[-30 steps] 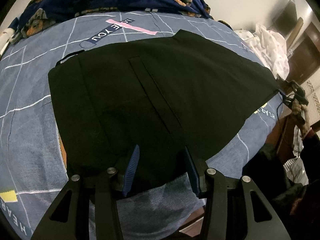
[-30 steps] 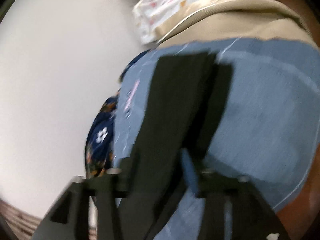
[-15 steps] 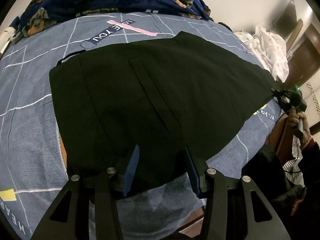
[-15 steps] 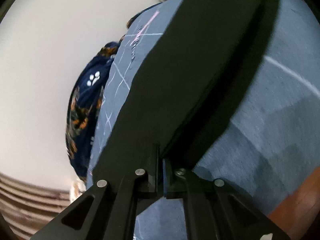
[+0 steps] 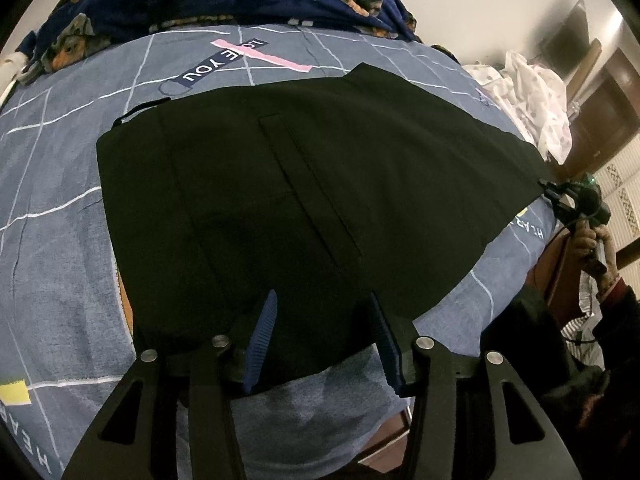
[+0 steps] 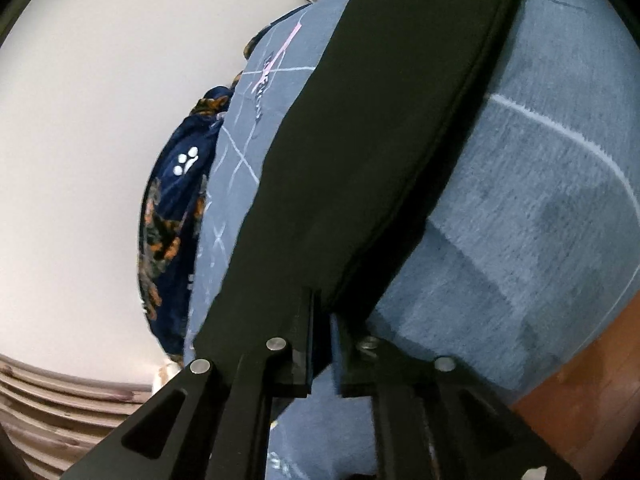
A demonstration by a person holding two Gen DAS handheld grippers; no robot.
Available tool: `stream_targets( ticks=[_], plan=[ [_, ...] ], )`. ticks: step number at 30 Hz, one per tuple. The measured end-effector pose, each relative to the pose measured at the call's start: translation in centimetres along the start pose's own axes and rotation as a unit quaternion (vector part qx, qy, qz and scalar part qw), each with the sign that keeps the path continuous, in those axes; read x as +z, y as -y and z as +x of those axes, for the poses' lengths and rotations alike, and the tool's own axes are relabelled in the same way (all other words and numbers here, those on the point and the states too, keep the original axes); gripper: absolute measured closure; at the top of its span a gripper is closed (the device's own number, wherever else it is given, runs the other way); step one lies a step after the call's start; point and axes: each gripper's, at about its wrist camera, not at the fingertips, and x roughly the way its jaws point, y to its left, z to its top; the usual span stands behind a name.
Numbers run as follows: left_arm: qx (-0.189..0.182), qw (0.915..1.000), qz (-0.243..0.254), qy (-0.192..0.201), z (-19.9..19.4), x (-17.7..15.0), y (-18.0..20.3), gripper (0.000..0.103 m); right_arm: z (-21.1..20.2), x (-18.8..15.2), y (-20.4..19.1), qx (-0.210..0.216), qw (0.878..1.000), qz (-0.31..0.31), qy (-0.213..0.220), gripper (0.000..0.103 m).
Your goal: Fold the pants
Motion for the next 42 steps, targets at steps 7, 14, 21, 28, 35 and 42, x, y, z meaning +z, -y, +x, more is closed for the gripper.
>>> stream_targets(
  ticks=[7, 14, 21, 28, 35, 42],
  plan=[
    [0.002, 1.0, 0.009, 0.001, 0.1, -0.1, 0.4, 0.048, 0.7, -1.4, -0.9, 0.024, 1.0, -0.011, -0.016, 0.074],
    [0.001, 0.9999, 0.012, 0.005, 0.1, -0.2, 0.4, 0.048, 1.4, -2.5, 0.0, 0.021, 1.0, 0.006, -0.022, 0.1],
    [0.0, 0.9998, 0.016, 0.008, 0.0, -0.3, 0.5, 0.047, 1.4, -2.8, 0.4, 0.027, 0.999, 0.0, -0.019, 0.1],
    [0.002, 0.9998, 0.018, 0.007, -0.1, -0.4, 0.7, 0.045, -1.0, -1.7, 2.9, 0.078, 0.996, 0.047, 0.024, 0.091],
    [0.007, 0.9997, 0.025, 0.003, 0.0, -0.3, 0.9, 0.045, -5.0, 2.6, 5.7, 0.086, 0.989, 0.076, 0.095, 0.082],
    [0.013, 0.9995, 0.027, 0.001, 0.2, -0.3, 1.3, 0.042, -6.2, 7.2, 5.6, 0.024, 0.988, 0.065, 0.137, 0.097]
  ],
)
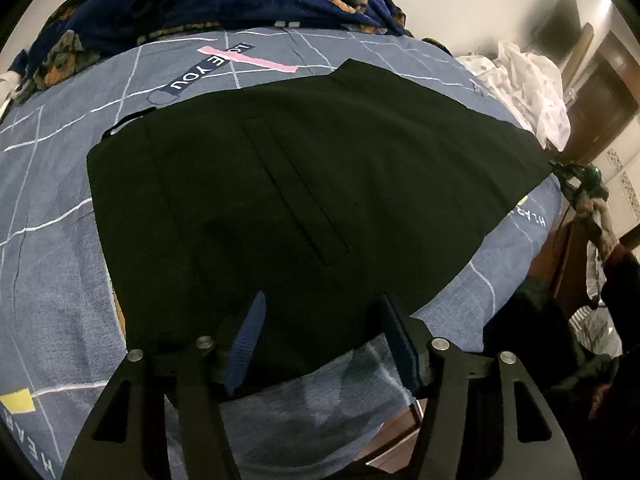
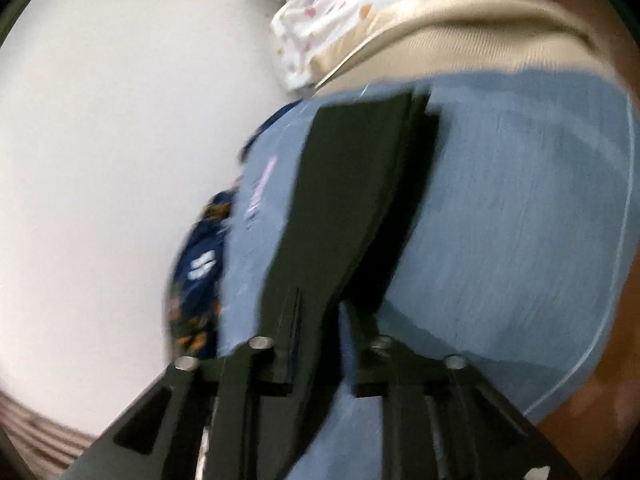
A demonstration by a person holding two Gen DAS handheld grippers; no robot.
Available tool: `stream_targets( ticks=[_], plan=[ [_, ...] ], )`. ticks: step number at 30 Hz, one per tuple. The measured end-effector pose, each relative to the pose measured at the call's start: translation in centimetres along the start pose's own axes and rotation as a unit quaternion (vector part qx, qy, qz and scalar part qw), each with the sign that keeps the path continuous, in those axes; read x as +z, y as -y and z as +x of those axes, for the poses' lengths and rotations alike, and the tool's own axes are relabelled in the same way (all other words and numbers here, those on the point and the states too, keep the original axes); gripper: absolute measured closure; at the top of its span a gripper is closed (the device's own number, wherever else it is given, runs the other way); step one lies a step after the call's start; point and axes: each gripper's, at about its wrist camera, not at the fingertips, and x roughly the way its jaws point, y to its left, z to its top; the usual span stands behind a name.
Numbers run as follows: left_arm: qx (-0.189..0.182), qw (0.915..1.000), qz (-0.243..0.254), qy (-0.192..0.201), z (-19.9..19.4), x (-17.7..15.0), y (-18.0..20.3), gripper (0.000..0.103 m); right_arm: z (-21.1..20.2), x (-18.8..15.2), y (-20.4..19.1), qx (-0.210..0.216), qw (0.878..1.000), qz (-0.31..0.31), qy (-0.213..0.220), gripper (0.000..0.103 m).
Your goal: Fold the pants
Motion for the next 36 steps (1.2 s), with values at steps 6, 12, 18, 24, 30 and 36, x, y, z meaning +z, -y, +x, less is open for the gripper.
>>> stream_targets(
  ticks=[6, 12, 18, 24, 30, 36],
  plan=[
    [0.006, 0.9999, 0.008, -0.003, 0.1, 0.0, 0.4, 0.037, 0.5, 1.5, -0.1, -0.016, 1.0, -0.005, 0.009, 0.098],
    [0.005, 0.9999, 0.015, -0.008, 0.2, 0.1, 0.5, 0.034, 0.1, 1.0, 1.4, -0.015, 1.0, 0.009, 0.005, 0.099],
    [0.003, 0.9999, 0.016, -0.004, 0.3, 0.1, 0.5, 0.033, 0.4, 1.4, 1.7, -0.016, 1.0, 0.023, -0.004, 0.099],
    [0.008, 0.9997, 0.022, 0.009, 0.0, -0.2, 0.8, 0.033, -1.2, 1.4, 2.7, 0.014, 0.997, 0.076, -0.003, 0.09],
    [0.008, 0.9979, -0.005, 0.064, -2.4, -0.4, 0.6, 0.035, -3.8, -1.7, 0.2, 0.025, 0.999, 0.042, 0.017, 0.075],
    [0.018, 0.9903, -0.069, 0.119, -7.2, -0.8, -3.2, 0.035, -2.6, -6.8, -4.5, 0.07, 0.997, -0.004, -0.026, 0.062]
  ],
)
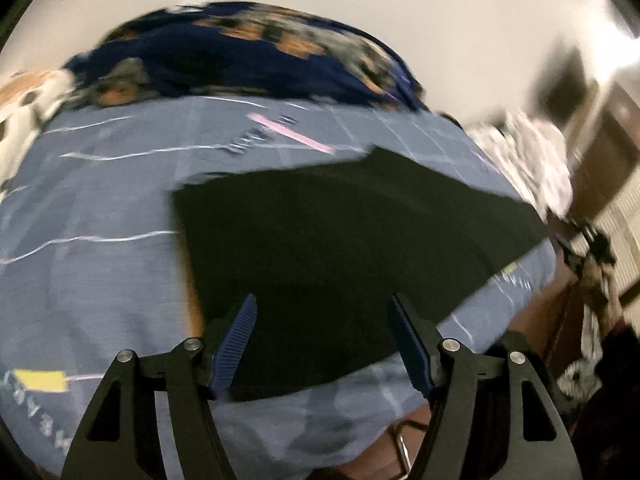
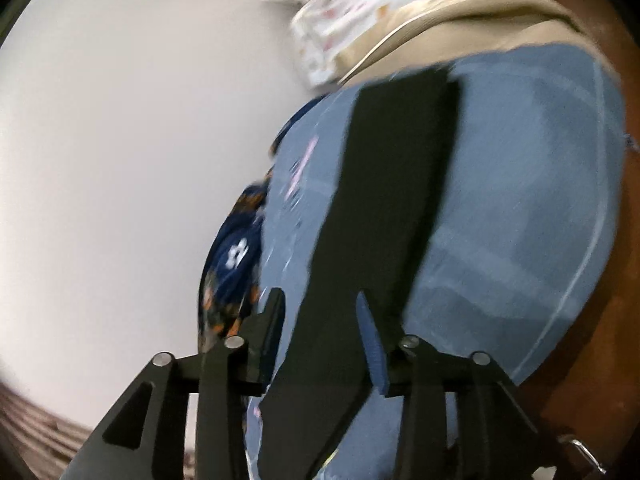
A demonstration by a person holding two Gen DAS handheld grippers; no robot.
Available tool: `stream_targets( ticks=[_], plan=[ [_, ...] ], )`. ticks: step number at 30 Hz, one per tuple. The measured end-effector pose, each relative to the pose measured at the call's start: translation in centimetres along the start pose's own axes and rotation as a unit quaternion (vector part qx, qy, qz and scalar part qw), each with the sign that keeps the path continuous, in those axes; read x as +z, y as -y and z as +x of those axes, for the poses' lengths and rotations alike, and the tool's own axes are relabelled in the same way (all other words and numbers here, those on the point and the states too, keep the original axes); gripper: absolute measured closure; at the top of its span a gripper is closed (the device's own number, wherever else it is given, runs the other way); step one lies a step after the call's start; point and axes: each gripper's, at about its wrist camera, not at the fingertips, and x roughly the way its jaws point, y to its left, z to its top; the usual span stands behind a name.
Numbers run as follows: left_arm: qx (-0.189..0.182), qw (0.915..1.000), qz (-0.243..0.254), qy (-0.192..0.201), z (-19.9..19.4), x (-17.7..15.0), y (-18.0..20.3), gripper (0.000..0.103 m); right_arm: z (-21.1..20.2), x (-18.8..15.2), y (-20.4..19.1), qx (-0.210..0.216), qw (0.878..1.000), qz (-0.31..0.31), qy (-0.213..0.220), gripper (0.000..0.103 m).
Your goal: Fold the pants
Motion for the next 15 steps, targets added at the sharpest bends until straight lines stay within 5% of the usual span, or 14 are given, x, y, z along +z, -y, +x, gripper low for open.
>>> stream_targets(
  ticks=[4, 11, 15],
  plan=[
    [0.025, 0.9981, -0.042, -0.038, -1.2, -0.8, -4.7, 0.066, 4.1, -5.1, -4.0, -0.007, 0.995, -0.071, -0.072, 0.058],
    [-0.054, 0.9913, -0.089, -0.08, -0.8, -3.2, -6.2, 0.066, 9.5, -13.0, -9.0, -0.016, 0.971, -0.162, -0.176, 0.054],
    [-0.066, 0.988, -0.092, -0.105, 0.5, -4.4, -6.0, 0.066, 10.4, -16.2, -10.2, -0.016, 0.961, -0.189, -0.202, 0.052]
  ],
)
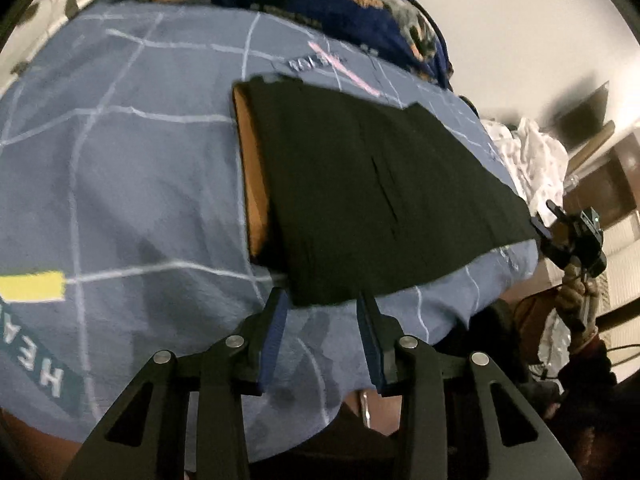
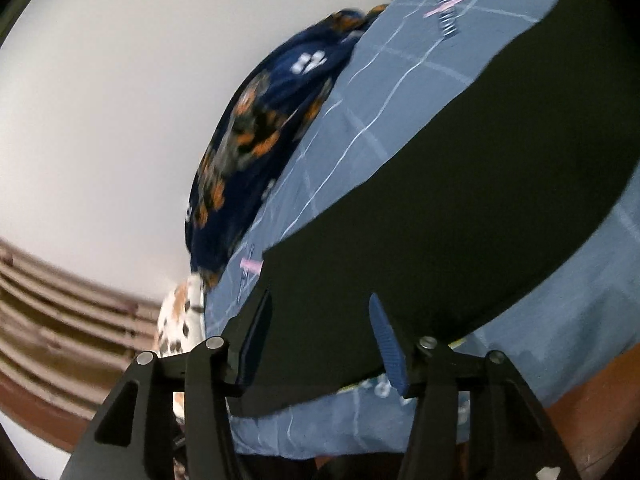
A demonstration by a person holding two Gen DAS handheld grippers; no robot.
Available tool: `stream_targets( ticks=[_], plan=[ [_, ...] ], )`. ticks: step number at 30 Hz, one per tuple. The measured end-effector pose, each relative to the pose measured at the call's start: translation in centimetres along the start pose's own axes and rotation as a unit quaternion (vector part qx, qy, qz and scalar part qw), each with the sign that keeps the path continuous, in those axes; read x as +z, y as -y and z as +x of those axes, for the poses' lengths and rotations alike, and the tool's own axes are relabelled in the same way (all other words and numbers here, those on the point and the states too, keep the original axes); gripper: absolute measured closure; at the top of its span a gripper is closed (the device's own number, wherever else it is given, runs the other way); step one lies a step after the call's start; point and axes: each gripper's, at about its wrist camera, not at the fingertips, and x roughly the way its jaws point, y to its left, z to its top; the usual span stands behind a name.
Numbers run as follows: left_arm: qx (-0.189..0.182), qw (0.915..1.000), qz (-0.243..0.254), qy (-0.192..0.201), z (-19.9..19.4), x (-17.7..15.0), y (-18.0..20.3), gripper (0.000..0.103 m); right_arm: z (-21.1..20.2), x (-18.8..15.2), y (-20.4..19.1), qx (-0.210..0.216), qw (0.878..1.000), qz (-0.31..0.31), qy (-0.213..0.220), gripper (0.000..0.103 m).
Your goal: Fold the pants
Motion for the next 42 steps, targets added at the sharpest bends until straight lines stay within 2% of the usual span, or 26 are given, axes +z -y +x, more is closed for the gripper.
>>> stream_targets(
  ticks=[1, 4, 9, 11, 16, 17, 19, 21, 23, 24, 28, 30, 34, 38, 40, 42],
  plan=[
    [-0.007, 1.0, -0.004, -0.005, 0.3, 0.1, 0.1, 0.066, 0.4, -0.5, -0.3, 0.0, 1.0, -0.001, -0.005, 0.05],
    [0.004, 0.9999, -0.004, -0.014, 1.4, 0.5, 0.1, 0.066, 0.6, -1.4, 0.2, 0.004, 1.0, 0.012, -0.011, 0.047],
    [-0.026, 0.9978, -0.058, -0.019, 2.1, 1.4, -1.5, 0.068, 1.3, -2.2, 0.9, 0.014, 0.999, 0.045, -0.018, 0.045],
    [-0.019, 0.9978, -0.06, -0.02, 2.2, 1.5, -1.6, 0.074, 1.4, -2.4, 1.1, 0.014, 0.998, 0.05, -0.019, 0.043],
    [0.007, 0.9988, -0.048, -0.006, 1.4, 1.4, -1.0, 0.075, 1.6, -2.6, 1.1, 0.019, 0.998, 0.053, -0.023, 0.042],
    [0.007, 0.9987, -0.05, 0.0, 1.2, 1.4, -1.1, 0.074, 1.6, -2.6, 1.1, 0.02, 0.998, 0.052, -0.024, 0.041],
    [-0.006, 0.998, -0.063, -0.01, 1.4, 1.6, -1.7, 0.061, 1.9, -2.7, 1.0, 0.019, 0.998, 0.05, -0.029, 0.041],
    [-0.031, 0.996, -0.082, -0.017, 1.7, 1.6, -2.3, 0.06, 2.2, -2.8, 1.0, 0.02, 0.998, 0.052, -0.034, 0.04],
    [-0.053, 0.9951, -0.077, -0.031, 2.2, 1.8, -2.0, 0.06, 2.6, -2.9, 1.0, 0.019, 0.998, 0.055, -0.037, 0.038],
    [-0.052, 0.9956, -0.07, -0.035, 2.4, 1.9, -1.7, 0.059, 2.6, -2.9, 1.1, 0.018, 0.997, 0.057, -0.038, 0.038],
    [-0.028, 0.9982, -0.035, -0.04, 2.9, 2.4, -0.5, 0.061, 2.6, -3.0, 1.2, 0.02, 0.997, 0.064, -0.037, 0.035],
    [-0.006, 0.9992, -0.023, -0.033, 2.9, 2.4, -0.3, 0.071, 2.5, -3.1, 1.2, 0.021, 0.997, 0.065, -0.036, 0.035],
    [0.025, 0.9995, -0.012, -0.018, 2.5, 2.4, 0.6, 0.078, 2.7, -3.2, 1.2, 0.014, 0.997, 0.067, -0.038, 0.032],
    [0.074, 0.997, 0.008, 0.024, 0.7, 3.5, 2.0, 0.085, 2.9, -3.3, 1.8, 0.014, 0.996, 0.079, -0.039, 0.032],
    [0.084, 0.9947, 0.011, 0.058, -1.1, 4.0, 2.7, 0.087, 2.8, -3.4, 1.9, 0.016, 0.996, 0.081, -0.039, 0.032],
    [0.094, 0.9916, 0.04, 0.079, -2.1, 4.3, 3.9, 0.087, 2.8, -3.4, 2.0, 0.014, 0.996, 0.08, -0.038, 0.032]
  ],
)
